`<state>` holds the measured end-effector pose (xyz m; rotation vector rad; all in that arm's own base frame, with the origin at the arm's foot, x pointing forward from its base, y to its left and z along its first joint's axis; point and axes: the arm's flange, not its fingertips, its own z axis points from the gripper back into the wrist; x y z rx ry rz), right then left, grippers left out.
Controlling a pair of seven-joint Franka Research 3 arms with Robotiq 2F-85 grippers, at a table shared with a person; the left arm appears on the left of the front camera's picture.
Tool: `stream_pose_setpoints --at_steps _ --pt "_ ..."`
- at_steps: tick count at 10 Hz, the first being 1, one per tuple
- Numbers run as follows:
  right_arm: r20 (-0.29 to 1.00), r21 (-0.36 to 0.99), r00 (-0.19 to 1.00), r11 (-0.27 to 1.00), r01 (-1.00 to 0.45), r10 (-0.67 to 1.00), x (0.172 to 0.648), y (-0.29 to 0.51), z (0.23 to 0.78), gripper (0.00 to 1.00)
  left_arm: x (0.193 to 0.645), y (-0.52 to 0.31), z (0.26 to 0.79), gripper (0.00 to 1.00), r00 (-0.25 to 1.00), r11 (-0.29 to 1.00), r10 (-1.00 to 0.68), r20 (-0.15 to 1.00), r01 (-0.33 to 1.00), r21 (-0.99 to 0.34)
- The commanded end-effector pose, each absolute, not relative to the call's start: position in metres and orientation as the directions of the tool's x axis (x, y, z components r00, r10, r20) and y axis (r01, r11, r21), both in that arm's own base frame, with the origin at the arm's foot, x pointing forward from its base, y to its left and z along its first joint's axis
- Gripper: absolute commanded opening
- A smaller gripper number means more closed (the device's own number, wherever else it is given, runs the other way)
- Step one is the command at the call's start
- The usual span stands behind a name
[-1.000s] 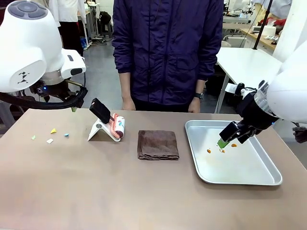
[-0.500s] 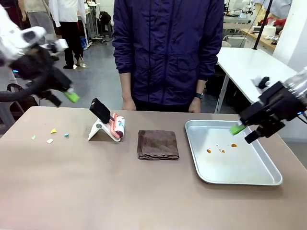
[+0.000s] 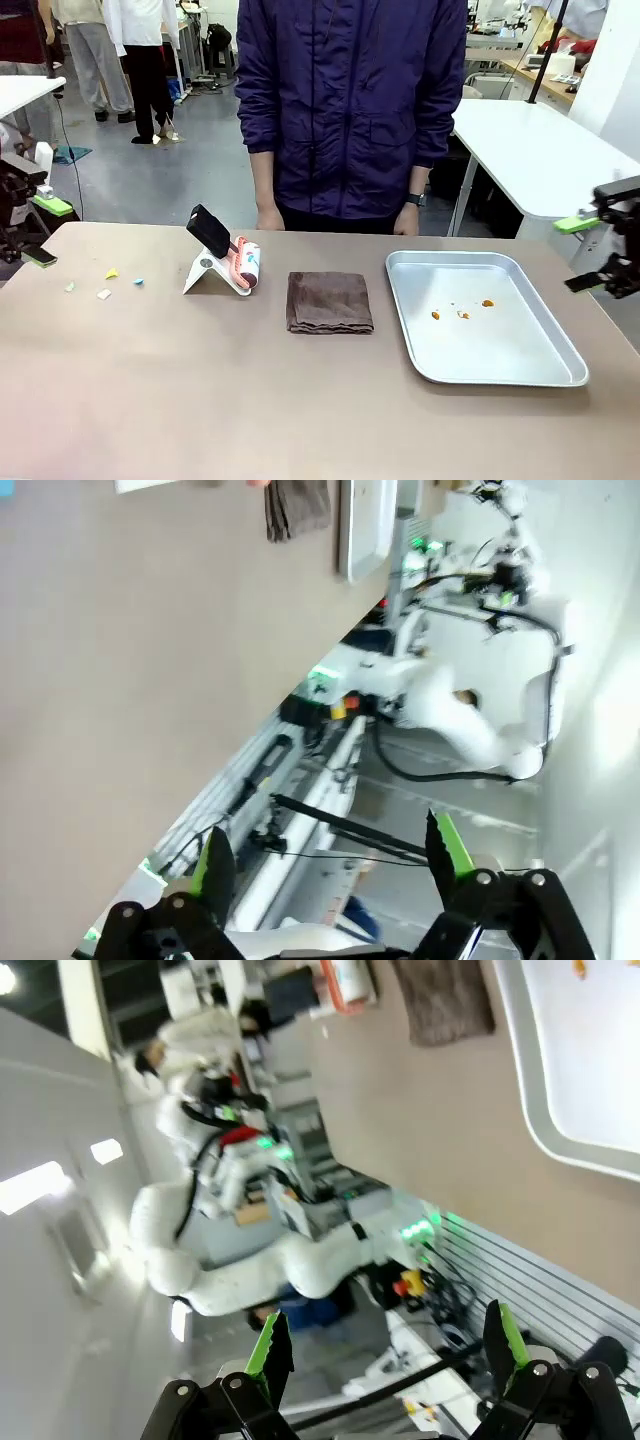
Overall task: Clean the surface of the table.
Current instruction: Hold the Lint Roller with your left hand and the towel with your right hand.
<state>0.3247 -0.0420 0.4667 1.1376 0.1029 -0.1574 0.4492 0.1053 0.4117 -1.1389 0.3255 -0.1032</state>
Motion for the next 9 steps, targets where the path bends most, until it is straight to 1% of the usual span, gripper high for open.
stream_pose_setpoints --at_steps 1,2,3,5,6,7,8,9 --pt "-0.153 0.938 0.974 0.286 0.197 -0.17 0.321 -0.082 0.458 1.0 0.473 0.12 0.405 1.0 0.95 0.367 -0.164 -0.266 -0.192 -0.91" --pt "-0.15 0.952 0.968 0.235 0.196 -0.201 0.32 -0.102 0.453 1.0 0.474 0.129 0.39 1.0 0.946 0.341 -0.132 -0.297 -0.238 -0.91" --pt "-0.153 0.963 0.96 0.182 0.198 -0.234 0.321 -0.122 0.448 1.0 0.469 0.134 0.383 1.0 0.938 0.342 -0.101 -0.332 -0.28 -0.897" --pt "-0.136 0.97 0.96 0.164 0.179 -0.245 0.317 -0.128 0.442 1.0 0.464 0.136 0.379 1.0 0.937 0.346 -0.09 -0.338 -0.288 -0.893" --pt "-0.13 0.972 0.956 0.155 0.175 -0.263 0.317 -0.13 0.44 1.0 0.462 0.129 0.386 1.0 0.933 0.363 -0.082 -0.35 -0.299 -0.882" --pt "-0.119 0.967 0.956 0.186 0.173 -0.268 0.318 -0.129 0.438 1.0 0.464 0.127 0.386 1.0 0.923 0.41 -0.071 -0.379 -0.32 -0.854" --pt "-0.166 0.961 0.948 0.174 0.217 -0.271 0.313 -0.134 0.439 1.0 0.466 0.142 0.375 1.0 0.933 0.358 -0.107 -0.343 -0.286 -0.889" --pt "-0.166 0.961 0.948 0.174 0.217 -0.271 0.313 -0.134 0.439 1.0 0.466 0.142 0.375 1.0 0.933 0.358 -0.107 -0.343 -0.286 -0.889"
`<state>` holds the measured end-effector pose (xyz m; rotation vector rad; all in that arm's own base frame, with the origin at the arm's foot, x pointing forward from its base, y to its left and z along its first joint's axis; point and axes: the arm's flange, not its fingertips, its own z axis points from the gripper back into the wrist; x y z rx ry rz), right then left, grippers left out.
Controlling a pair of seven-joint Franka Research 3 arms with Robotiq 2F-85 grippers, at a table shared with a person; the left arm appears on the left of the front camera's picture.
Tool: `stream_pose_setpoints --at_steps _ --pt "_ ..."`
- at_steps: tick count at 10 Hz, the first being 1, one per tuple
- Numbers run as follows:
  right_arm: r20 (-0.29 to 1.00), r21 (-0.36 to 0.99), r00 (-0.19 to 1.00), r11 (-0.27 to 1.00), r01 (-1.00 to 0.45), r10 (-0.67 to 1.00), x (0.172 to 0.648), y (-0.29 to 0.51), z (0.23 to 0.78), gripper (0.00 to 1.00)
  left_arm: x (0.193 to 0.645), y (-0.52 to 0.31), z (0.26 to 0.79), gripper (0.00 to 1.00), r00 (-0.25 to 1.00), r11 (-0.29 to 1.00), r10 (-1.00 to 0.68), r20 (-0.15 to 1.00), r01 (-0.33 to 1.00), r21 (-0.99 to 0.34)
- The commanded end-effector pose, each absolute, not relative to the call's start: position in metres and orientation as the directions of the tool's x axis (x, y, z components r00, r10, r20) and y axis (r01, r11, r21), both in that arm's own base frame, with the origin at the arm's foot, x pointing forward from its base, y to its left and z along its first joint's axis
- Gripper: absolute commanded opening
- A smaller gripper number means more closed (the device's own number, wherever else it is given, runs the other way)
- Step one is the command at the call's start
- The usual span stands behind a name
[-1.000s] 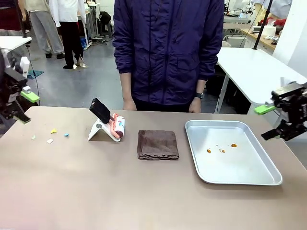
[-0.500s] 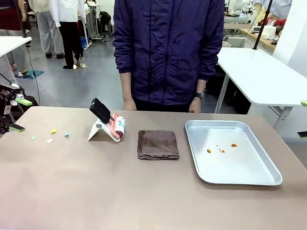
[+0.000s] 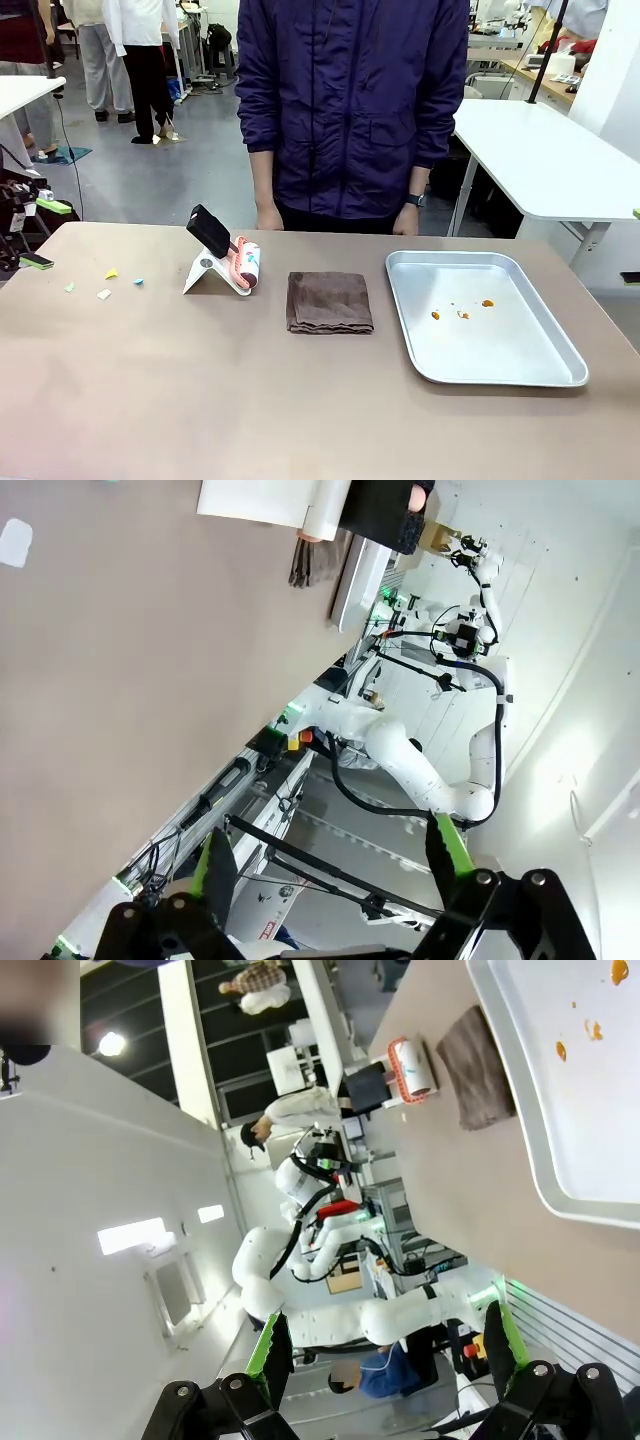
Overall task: Clean the surface of the table.
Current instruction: Hold the Lint Roller with your left hand and the towel with your right hand.
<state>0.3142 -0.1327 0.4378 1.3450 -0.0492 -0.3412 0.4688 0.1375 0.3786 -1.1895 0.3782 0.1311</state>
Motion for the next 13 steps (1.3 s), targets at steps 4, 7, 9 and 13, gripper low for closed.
stream_pose_setpoints --at_steps 4,7,9,13 --pt "-0.088 0.944 0.941 0.274 0.183 -0.327 0.313 -0.115 0.444 1.0 0.468 0.141 0.374 1.0 0.929 0.368 -0.094 -0.358 -0.302 -0.88" --pt "0.143 0.822 0.968 0.569 0.0 -0.207 0.323 -0.012 0.482 1.0 0.495 0.092 0.432 1.0 0.952 0.365 -0.184 -0.245 -0.165 -0.916" --pt "0.181 0.722 0.981 0.687 -0.082 -0.073 0.353 0.066 0.488 1.0 0.505 0.041 0.462 1.0 0.937 0.412 -0.279 -0.21 -0.081 -0.908" --pt "0.222 0.535 0.964 0.809 -0.243 0.143 0.392 0.2 0.463 1.0 0.496 -0.027 0.473 1.0 0.908 0.548 -0.405 -0.107 0.147 -0.823"
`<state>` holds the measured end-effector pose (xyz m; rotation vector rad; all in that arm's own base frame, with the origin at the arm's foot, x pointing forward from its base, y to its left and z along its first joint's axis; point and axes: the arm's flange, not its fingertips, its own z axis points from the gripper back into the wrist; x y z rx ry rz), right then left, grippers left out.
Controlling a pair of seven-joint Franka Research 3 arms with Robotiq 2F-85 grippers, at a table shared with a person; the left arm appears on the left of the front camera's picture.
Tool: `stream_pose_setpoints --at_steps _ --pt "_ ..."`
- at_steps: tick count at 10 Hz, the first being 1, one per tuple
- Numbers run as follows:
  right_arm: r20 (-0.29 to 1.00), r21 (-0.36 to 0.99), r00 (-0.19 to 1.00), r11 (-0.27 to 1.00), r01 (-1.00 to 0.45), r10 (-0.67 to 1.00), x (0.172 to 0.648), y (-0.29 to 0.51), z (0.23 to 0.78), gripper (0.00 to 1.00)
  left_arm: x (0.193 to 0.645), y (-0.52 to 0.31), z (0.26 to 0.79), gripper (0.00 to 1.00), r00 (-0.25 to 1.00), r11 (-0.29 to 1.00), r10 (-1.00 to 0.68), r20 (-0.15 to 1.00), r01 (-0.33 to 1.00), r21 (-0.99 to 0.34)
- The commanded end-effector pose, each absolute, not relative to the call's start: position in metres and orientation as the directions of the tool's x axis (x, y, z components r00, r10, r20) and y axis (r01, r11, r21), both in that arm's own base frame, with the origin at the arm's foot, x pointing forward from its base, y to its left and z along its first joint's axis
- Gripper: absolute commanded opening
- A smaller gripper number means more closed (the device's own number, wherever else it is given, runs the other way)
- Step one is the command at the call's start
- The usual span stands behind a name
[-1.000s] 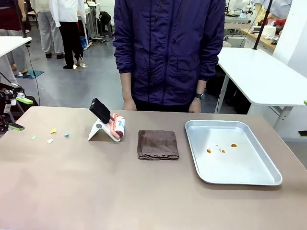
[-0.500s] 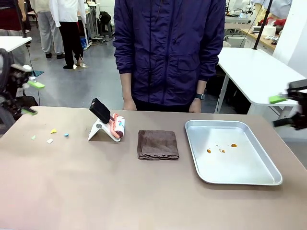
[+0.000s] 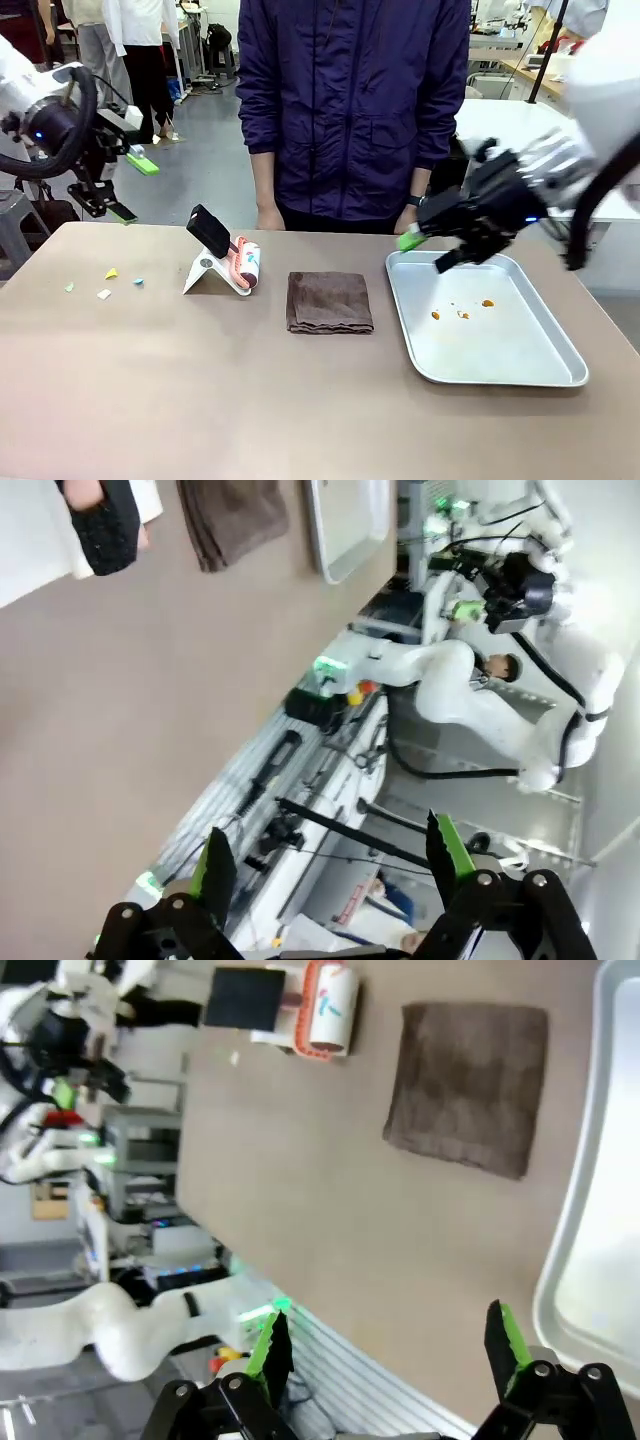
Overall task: Clean the surface of the table.
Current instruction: Hold the Lint Roller with your left hand and the towel with your right hand.
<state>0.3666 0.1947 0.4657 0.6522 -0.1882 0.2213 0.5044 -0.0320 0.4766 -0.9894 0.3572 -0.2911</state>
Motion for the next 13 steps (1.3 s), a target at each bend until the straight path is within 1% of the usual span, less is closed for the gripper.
stream_pose_setpoints --at_steps 1,2,3,4,6,7,8,9,13 --pt "0.218 0.518 0.968 0.825 -0.225 0.127 0.395 0.22 0.456 1.0 0.492 -0.032 0.473 1.0 0.901 0.587 -0.426 -0.076 0.211 -0.782" --pt "0.232 0.493 0.972 0.857 -0.153 0.04 0.4 0.237 0.446 1.0 0.488 -0.04 0.474 1.0 0.9 0.622 -0.432 -0.066 0.244 -0.744" --pt "0.221 0.494 0.975 0.863 -0.104 -0.009 0.403 0.253 0.435 1.0 0.484 -0.048 0.473 1.0 0.913 0.662 -0.404 -0.05 0.254 -0.705" --pt "0.204 0.465 0.978 0.883 -0.065 -0.036 0.406 0.263 0.424 1.0 0.481 -0.054 0.471 1.0 0.919 0.692 -0.391 -0.039 0.266 -0.671" --pt "0.182 0.453 0.982 0.891 -0.035 -0.054 0.412 0.264 0.414 1.0 0.48 -0.059 0.464 1.0 0.934 0.729 -0.357 -0.022 0.264 -0.632" --pt "0.183 0.479 0.981 0.877 -0.032 -0.063 0.412 0.259 0.417 1.0 0.482 -0.059 0.462 1.0 0.945 0.735 -0.326 -0.031 0.232 -0.637" --pt "0.194 0.464 0.981 0.883 -0.067 -0.028 0.404 0.256 0.406 1.0 0.485 -0.056 0.462 1.0 0.943 0.724 -0.327 -0.056 0.212 -0.656" --pt "0.194 0.464 0.981 0.883 -0.067 -0.028 0.404 0.256 0.406 1.0 0.488 -0.057 0.467 1.0 0.931 0.711 -0.364 -0.016 0.266 -0.651" --pt "0.181 0.472 0.983 0.88 -0.054 -0.037 0.406 0.258 0.406 1.0 0.488 -0.056 0.463 1.0 0.936 0.718 -0.35 -0.026 0.251 -0.649"
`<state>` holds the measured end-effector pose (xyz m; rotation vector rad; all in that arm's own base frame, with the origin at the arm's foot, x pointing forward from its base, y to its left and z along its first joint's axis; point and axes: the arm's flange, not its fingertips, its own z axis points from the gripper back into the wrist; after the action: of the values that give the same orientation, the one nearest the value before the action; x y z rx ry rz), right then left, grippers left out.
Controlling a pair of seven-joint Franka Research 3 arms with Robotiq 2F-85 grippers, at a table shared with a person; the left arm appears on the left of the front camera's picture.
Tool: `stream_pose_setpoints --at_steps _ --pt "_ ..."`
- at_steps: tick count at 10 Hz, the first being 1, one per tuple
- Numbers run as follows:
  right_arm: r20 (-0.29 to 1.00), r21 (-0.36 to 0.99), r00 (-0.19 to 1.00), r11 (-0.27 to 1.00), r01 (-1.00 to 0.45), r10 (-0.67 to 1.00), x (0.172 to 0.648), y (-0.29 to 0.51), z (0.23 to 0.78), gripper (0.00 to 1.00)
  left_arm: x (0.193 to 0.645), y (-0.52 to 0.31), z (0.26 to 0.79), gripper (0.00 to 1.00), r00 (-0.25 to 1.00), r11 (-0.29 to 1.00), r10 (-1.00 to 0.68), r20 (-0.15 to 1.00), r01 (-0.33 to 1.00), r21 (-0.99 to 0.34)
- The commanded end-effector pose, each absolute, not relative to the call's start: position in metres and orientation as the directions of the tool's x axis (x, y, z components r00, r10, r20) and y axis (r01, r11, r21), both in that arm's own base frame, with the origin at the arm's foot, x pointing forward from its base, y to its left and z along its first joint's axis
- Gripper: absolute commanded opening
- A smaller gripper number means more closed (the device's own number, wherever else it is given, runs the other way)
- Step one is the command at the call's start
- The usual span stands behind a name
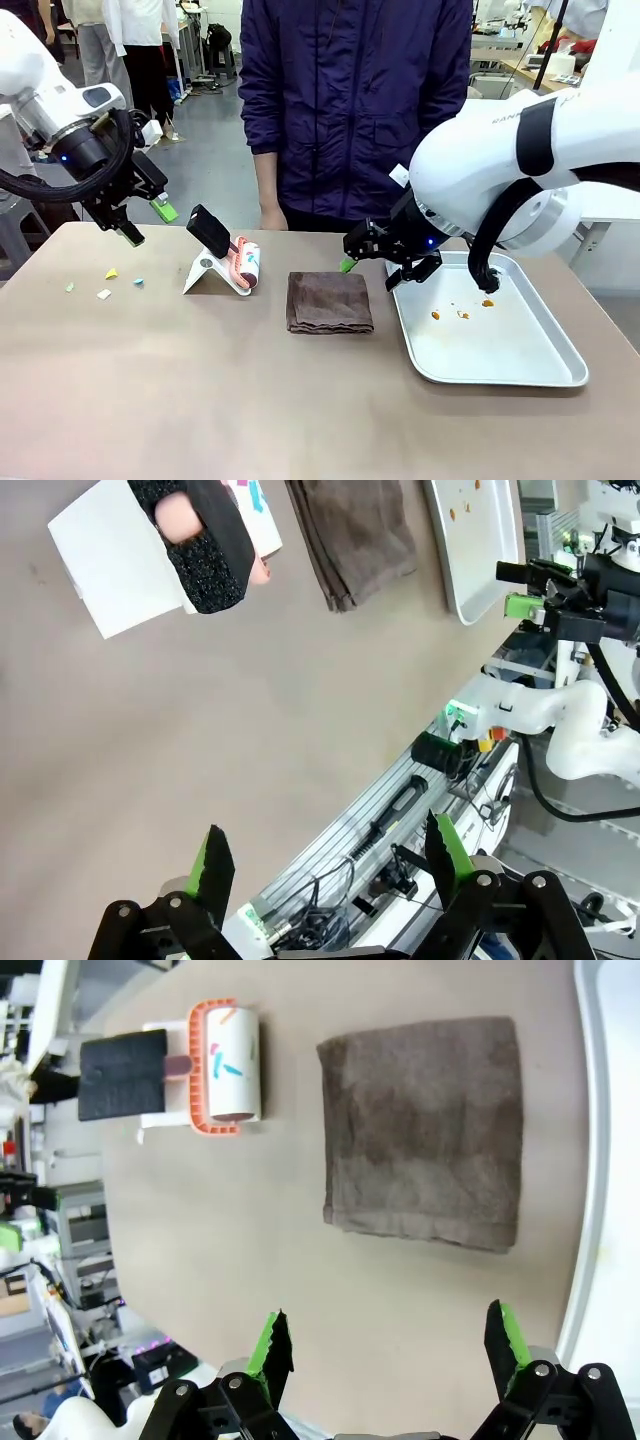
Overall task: Clean the surface of the table.
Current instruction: Hold the Lint Roller with your left hand and the towel with your right hand.
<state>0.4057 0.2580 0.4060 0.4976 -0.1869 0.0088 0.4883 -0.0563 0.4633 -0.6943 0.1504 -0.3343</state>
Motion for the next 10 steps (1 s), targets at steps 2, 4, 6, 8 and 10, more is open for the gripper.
stream_pose_setpoints --at_steps 2,4,6,8,10 --pt "0.189 0.396 0.982 0.913 -0.096 0.022 0.428 0.284 0.412 1.0 0.51 -0.08 0.466 1.0 0.939 0.743 -0.345 -0.004 0.27 -0.613" --pt "0.144 0.297 0.989 0.953 -0.061 0.018 0.456 0.312 0.4 1.0 0.521 -0.097 0.459 1.0 0.937 0.774 -0.35 -0.019 0.277 -0.569" --pt "0.152 0.234 0.988 0.972 -0.028 -0.008 0.48 0.331 0.384 1.0 0.523 -0.112 0.451 1.0 0.934 0.793 -0.355 -0.045 0.276 -0.543" --pt "0.175 0.182 0.984 0.983 -0.013 -0.02 0.504 0.337 0.371 1.0 0.527 -0.122 0.439 1.0 0.952 0.849 -0.298 -0.074 0.228 -0.477" --pt "0.162 0.186 0.986 0.983 -0.004 -0.027 0.52 0.334 0.361 1.0 0.533 -0.122 0.428 1.0 0.968 0.872 -0.24 -0.076 0.18 -0.456"
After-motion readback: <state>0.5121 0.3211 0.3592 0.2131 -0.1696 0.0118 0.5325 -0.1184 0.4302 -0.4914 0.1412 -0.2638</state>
